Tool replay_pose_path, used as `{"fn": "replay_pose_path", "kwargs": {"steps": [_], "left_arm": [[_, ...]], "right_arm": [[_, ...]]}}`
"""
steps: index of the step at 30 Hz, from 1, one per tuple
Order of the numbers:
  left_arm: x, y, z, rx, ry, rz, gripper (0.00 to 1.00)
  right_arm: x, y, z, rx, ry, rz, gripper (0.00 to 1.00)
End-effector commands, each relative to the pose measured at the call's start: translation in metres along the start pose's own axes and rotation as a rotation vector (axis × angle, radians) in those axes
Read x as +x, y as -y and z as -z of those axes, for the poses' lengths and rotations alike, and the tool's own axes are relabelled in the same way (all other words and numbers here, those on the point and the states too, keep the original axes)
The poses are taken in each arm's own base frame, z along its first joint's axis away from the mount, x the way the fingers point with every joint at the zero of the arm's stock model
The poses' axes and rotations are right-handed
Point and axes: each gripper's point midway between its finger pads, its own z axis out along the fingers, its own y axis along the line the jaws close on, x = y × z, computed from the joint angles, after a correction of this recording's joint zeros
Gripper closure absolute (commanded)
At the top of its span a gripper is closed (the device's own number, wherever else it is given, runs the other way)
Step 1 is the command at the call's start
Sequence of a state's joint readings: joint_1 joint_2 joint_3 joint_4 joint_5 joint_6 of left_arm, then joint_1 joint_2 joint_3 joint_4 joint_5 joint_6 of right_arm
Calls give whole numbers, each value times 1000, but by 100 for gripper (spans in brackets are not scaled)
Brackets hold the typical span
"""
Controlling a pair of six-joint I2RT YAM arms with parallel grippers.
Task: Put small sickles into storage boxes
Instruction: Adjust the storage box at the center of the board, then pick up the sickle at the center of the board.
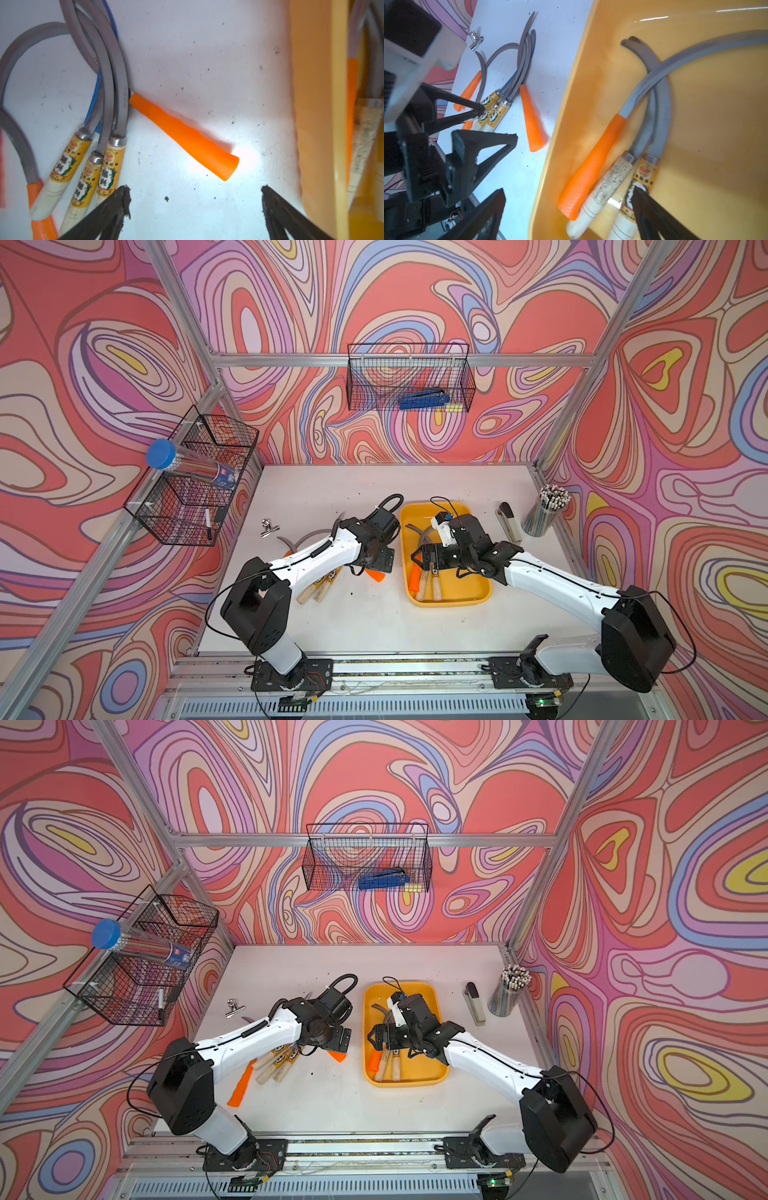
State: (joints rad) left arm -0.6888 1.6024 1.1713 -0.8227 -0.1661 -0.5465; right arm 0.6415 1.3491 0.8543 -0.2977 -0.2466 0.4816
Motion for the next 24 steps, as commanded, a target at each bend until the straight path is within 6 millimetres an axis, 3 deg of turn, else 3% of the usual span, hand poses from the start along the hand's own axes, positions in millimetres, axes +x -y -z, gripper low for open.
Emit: {"fn": "replay_pose_path", "kwargs": {"steps": [1, 7, 13, 24], "left_arm": [[10, -29, 4, -71, -3, 51, 0], [28, -65, -3, -140, -16, 133, 0], [40, -87, -16, -177, -21, 232, 1], [54, -81, -48, -102, -111, 310, 2]], "right_arm": [[-12, -15, -2, -13, 47, 11, 2], [-8, -31, -8, -54, 46, 19, 2], [-4, -55, -12, -111, 54, 39, 2], [6, -64, -16, -121, 46, 49, 2]]}}
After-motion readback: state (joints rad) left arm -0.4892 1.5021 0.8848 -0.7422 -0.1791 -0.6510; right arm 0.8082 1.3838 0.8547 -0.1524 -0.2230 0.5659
